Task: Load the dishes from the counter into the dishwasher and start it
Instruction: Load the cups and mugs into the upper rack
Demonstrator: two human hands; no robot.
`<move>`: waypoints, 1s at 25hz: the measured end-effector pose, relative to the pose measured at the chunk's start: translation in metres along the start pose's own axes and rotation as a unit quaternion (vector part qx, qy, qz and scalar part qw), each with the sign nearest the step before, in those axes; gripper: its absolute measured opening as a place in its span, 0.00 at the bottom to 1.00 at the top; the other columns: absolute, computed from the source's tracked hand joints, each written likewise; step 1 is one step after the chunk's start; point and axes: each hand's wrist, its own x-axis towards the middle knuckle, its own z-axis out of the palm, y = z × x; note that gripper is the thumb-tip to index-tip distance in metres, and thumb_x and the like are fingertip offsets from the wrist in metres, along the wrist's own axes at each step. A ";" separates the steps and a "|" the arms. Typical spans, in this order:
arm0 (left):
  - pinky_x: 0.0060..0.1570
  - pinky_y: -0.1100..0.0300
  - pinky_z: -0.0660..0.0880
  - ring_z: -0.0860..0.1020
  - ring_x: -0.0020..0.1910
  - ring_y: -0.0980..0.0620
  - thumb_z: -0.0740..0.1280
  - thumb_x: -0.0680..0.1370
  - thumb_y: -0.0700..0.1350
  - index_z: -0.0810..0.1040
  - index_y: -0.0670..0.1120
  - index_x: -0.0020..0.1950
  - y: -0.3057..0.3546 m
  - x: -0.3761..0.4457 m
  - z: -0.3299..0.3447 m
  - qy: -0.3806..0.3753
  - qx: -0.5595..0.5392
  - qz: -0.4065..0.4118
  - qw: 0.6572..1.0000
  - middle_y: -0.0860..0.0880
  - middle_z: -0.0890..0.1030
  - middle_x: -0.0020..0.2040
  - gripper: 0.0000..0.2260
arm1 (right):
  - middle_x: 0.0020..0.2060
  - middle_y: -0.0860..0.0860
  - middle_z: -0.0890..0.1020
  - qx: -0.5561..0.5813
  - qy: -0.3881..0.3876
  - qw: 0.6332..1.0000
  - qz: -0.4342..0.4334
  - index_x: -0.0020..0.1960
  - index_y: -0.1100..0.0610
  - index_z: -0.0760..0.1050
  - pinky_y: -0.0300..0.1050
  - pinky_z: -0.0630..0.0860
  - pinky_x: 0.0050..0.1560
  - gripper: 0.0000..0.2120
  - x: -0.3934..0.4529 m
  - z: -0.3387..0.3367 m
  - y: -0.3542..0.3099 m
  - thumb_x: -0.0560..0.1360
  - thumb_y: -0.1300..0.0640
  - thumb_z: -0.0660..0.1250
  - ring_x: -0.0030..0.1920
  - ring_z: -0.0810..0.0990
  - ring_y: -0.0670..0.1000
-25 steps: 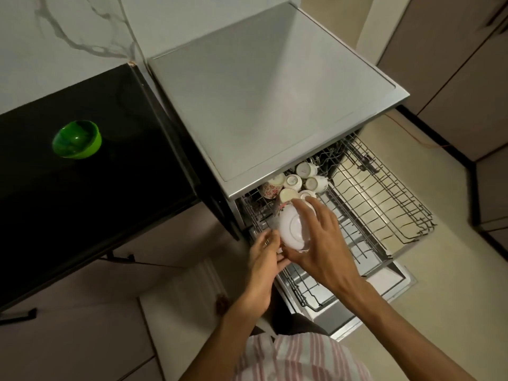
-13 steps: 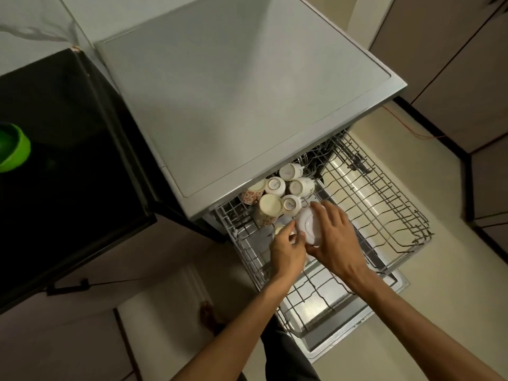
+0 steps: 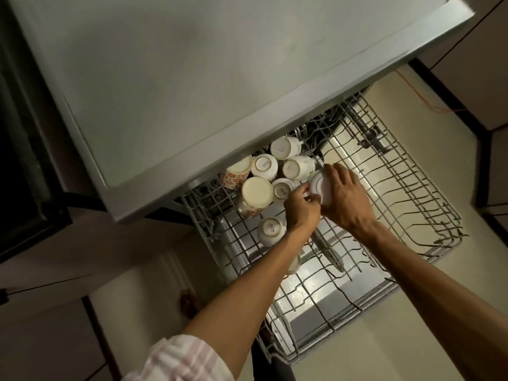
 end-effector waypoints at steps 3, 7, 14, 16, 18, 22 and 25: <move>0.50 0.66 0.72 0.78 0.59 0.48 0.65 0.78 0.35 0.79 0.42 0.62 -0.008 0.013 0.006 0.014 0.018 0.017 1.000 0.44 0.80 0.60 0.13 | 0.73 0.58 0.64 -0.029 -0.030 0.999 -0.013 0.78 0.57 0.55 0.58 0.68 0.68 0.49 0.013 0.015 0.007 0.66 0.46 0.77 0.70 0.64 0.60; 0.48 0.64 0.73 0.79 0.55 0.49 0.65 0.76 0.33 0.79 0.42 0.61 -0.021 0.022 0.012 0.021 0.038 0.035 0.998 0.44 0.82 0.57 0.14 | 0.74 0.58 0.62 -0.054 -0.064 0.996 -0.016 0.78 0.57 0.53 0.57 0.66 0.69 0.50 0.018 0.030 0.011 0.67 0.45 0.76 0.71 0.62 0.60; 0.38 0.65 0.72 0.80 0.47 0.49 0.65 0.76 0.37 0.79 0.42 0.59 -0.031 0.024 0.019 0.040 0.104 0.081 0.990 0.43 0.82 0.50 0.11 | 0.73 0.58 0.61 -0.050 -0.064 0.996 -0.031 0.77 0.57 0.55 0.56 0.65 0.70 0.40 0.017 0.041 0.008 0.73 0.47 0.70 0.72 0.60 0.60; 0.40 0.61 0.76 0.80 0.48 0.47 0.64 0.76 0.35 0.78 0.40 0.57 -0.037 0.025 0.022 0.033 0.130 0.094 0.987 0.42 0.81 0.51 0.11 | 0.73 0.58 0.62 -0.053 -0.064 0.996 -0.035 0.77 0.57 0.56 0.56 0.65 0.70 0.39 0.018 0.046 0.006 0.73 0.48 0.70 0.71 0.61 0.60; 0.47 0.55 0.80 0.80 0.51 0.47 0.64 0.75 0.34 0.78 0.39 0.54 -0.041 0.025 0.022 0.025 0.146 0.104 0.984 0.43 0.80 0.53 0.09 | 0.72 0.59 0.63 -0.051 -0.059 0.996 -0.037 0.77 0.58 0.56 0.57 0.65 0.70 0.38 0.019 0.051 0.007 0.73 0.49 0.69 0.71 0.61 0.61; 0.53 0.53 0.79 0.79 0.55 0.46 0.63 0.75 0.33 0.78 0.39 0.58 -0.042 0.024 0.021 0.007 0.161 0.117 0.980 0.43 0.79 0.58 0.12 | 0.73 0.59 0.61 -0.040 -0.066 0.997 -0.025 0.78 0.57 0.55 0.58 0.65 0.71 0.40 0.021 0.057 0.013 0.73 0.49 0.71 0.73 0.59 0.61; 0.54 0.54 0.79 0.78 0.57 0.46 0.63 0.75 0.32 0.77 0.39 0.60 -0.043 0.022 0.019 -0.001 0.162 0.121 0.979 0.43 0.79 0.59 0.14 | 0.75 0.59 0.60 -0.032 -0.066 0.997 -0.021 0.78 0.57 0.54 0.59 0.63 0.72 0.41 0.021 0.061 0.015 0.73 0.50 0.72 0.74 0.57 0.61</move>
